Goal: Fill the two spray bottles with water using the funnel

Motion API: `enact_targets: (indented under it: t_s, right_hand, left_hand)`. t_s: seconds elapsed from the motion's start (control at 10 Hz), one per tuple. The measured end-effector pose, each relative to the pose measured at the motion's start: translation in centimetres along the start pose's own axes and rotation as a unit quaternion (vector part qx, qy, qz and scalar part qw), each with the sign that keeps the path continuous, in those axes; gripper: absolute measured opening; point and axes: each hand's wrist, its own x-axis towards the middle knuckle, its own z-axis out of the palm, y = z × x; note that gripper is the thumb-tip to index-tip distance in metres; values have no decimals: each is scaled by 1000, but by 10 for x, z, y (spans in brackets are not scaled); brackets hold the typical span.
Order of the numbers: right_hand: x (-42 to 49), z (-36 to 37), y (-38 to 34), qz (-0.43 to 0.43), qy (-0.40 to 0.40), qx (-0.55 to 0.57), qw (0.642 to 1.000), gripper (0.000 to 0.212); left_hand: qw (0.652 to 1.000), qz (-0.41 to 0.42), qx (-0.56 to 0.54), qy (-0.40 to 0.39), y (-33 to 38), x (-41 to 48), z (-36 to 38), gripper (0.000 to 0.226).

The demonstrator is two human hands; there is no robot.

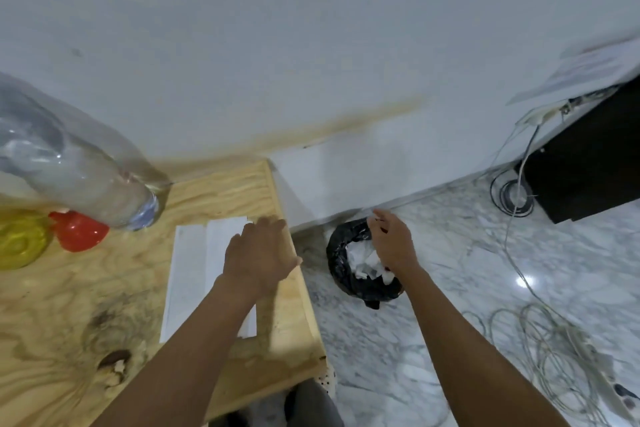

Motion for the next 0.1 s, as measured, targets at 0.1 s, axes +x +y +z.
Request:
enact_targets:
  t_s: [0.1]
  right_hand:
    - [-24, -14, -71, -91, -3, 9, 996, 37]
  left_hand:
    - [978, -14, -208, 22, 1, -10, -38, 65]
